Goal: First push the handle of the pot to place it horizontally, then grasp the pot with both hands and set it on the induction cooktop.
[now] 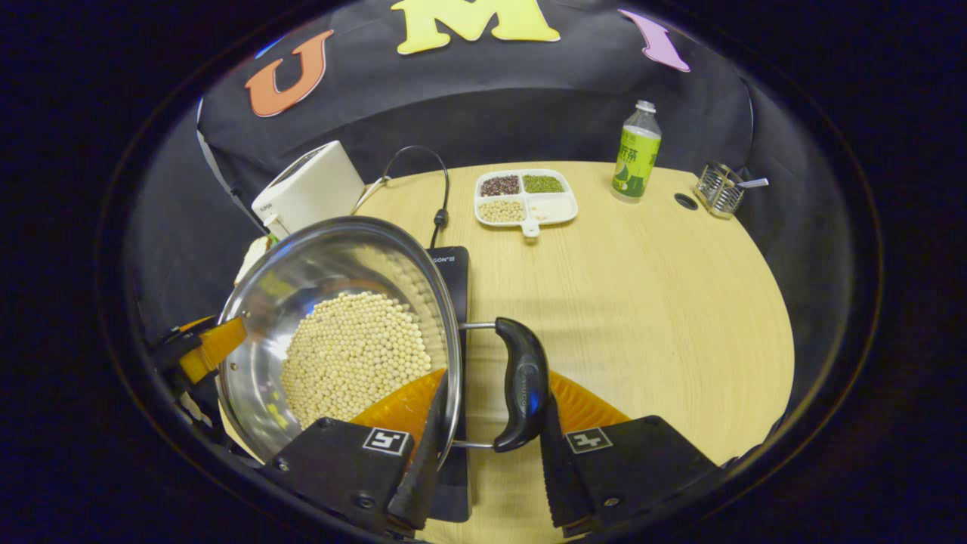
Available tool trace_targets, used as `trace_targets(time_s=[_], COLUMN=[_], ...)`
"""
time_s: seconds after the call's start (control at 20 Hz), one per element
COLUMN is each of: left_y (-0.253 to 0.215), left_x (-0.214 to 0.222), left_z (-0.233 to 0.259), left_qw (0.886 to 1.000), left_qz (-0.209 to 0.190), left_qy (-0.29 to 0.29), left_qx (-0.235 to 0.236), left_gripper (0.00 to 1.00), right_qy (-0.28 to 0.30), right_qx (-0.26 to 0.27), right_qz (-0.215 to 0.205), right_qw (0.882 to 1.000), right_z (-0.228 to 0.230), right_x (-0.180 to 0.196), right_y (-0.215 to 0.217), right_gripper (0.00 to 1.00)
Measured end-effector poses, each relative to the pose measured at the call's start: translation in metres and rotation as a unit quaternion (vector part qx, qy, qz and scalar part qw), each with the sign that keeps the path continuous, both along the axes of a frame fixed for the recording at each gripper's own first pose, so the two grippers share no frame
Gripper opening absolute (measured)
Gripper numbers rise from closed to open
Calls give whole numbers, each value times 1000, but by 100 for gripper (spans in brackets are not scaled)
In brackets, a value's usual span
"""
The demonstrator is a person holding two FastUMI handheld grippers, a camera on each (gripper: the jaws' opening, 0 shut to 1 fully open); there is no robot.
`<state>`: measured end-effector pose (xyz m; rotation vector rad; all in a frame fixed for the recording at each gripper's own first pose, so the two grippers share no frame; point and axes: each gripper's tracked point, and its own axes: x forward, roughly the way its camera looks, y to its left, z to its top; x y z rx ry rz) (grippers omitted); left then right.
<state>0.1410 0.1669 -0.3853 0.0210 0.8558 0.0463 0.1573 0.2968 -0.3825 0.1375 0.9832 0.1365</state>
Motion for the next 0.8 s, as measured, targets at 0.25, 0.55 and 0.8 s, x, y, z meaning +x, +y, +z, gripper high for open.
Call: trace_targets(time_s=[0.25, 0.55, 0.8], left_y=[-2, -2, -2], left_x=[3, 1, 2], left_z=[-7, -7, -7], left_qw=[1000, 1000, 1000], left_qz=[-7, -12, -15], left_qy=[0, -9, -11], left_qx=[1, 7, 4], left_gripper=[58, 58, 69], right_qy=[2, -16, -16], right_qx=[5, 1, -2], right_qz=[-7, -8, -11], right_qw=[1000, 1000, 1000], right_z=[-4, -6, -6], right_x=[0, 2, 2], right_y=[1, 1, 0], right_gripper=[58, 60, 60])
